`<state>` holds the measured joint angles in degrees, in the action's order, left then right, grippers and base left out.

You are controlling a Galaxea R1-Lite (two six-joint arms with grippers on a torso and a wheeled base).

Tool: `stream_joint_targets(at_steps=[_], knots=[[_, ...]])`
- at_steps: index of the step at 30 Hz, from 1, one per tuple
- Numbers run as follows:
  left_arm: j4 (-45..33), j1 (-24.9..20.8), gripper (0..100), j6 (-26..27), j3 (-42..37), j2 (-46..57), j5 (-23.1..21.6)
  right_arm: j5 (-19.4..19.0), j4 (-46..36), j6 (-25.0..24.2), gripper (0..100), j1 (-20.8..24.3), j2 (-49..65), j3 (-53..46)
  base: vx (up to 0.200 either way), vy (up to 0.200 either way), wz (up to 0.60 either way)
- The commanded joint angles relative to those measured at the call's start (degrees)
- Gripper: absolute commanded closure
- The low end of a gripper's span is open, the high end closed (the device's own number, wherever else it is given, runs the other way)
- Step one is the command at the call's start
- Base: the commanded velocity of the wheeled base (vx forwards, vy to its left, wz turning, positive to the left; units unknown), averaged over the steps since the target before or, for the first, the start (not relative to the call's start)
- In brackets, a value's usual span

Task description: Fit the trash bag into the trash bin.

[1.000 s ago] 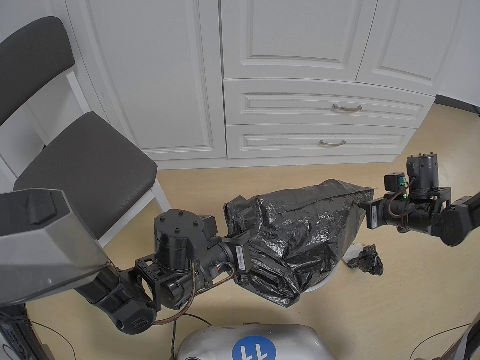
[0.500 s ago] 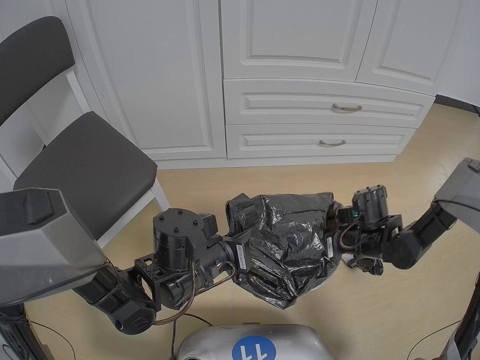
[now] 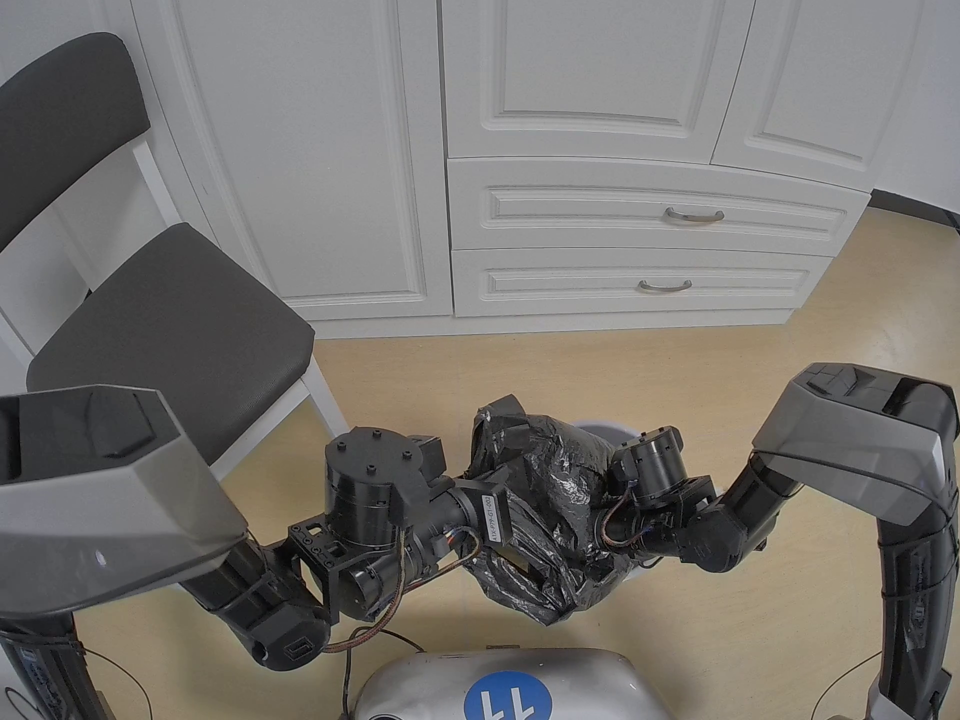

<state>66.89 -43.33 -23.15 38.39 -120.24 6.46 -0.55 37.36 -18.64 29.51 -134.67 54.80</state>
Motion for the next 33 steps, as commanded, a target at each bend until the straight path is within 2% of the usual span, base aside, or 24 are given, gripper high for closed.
stream_joint_targets(at_steps=[1, 7, 13, 33], knots=[[1.40, -0.09, 100, -0.05, 0.55, -3.16, 0.39, -0.24, -0.27, -0.70, 100, 0.19, -4.29, 1.89, 0.000, 0.000, 0.00], [8.61, -1.15, 100, 0.03, 2.22, -10.19, 3.21, -0.42, -0.10, -1.05, 100, 0.19, -5.60, 2.86, 0.000, 0.000, 0.00], [8.78, -2.20, 100, -0.05, 2.39, -11.16, 3.73, -0.33, -0.27, -2.89, 100, 0.11, -6.75, 4.35, 0.000, 0.000, 0.00], [8.87, -2.38, 100, -1.81, 3.10, -10.90, 3.73, -0.15, 0.43, -2.89, 100, -0.07, -6.31, 3.65, 0.000, 0.000, 0.00]])
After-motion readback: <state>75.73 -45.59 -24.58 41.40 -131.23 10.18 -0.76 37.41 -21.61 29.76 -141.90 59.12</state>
